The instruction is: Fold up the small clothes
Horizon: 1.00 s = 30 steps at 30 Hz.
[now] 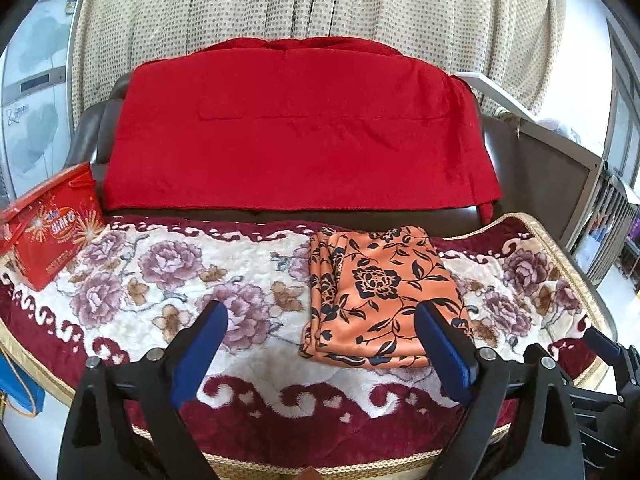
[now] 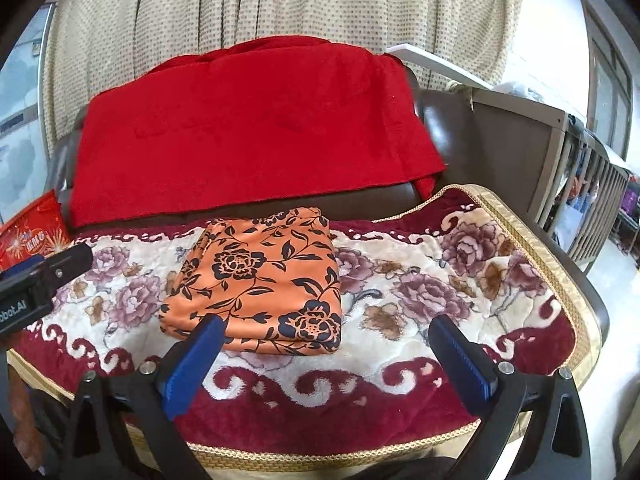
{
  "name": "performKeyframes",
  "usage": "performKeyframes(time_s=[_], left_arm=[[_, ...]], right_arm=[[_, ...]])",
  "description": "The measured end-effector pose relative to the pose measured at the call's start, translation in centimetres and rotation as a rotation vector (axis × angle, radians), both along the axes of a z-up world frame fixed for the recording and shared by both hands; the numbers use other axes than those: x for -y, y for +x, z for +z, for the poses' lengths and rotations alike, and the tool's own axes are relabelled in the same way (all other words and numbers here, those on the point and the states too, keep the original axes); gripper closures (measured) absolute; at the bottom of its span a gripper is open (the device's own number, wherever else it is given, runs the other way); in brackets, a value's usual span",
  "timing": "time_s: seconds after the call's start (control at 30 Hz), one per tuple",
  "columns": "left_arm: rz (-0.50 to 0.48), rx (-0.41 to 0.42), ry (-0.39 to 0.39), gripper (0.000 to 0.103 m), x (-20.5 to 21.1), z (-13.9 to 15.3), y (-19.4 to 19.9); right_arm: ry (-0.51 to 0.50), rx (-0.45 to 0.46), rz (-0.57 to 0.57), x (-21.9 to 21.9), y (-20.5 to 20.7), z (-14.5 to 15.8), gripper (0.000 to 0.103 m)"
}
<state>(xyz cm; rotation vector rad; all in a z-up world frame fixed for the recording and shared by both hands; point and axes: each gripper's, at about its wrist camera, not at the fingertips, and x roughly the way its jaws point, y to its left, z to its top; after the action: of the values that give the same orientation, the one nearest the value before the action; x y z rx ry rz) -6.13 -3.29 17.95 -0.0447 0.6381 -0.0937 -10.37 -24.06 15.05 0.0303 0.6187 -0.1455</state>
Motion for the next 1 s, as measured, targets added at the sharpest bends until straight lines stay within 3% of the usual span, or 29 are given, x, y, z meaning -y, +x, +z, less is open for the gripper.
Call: performKeyframes(time_s=[0.23,0.63,1.0], left_arm=[[0.012,-0.011,0.08,0.006,0.2,-0.4,0.0],[-0.021,-0.028,0.119,0.005,1.2,-0.6,0.5],[-0.012,-0.04,0.089,0.0,0.6,-0.6,1.2]], right_arm=[[0.03,-0.052,0.032,-0.7,0.3,-1.4,0.0],[0.018,-0.06,0.035,-0.5,0.8,-1.6,0.0],[0.01,-0.075,0.018,0.2,1.5,-1.8,0.0]])
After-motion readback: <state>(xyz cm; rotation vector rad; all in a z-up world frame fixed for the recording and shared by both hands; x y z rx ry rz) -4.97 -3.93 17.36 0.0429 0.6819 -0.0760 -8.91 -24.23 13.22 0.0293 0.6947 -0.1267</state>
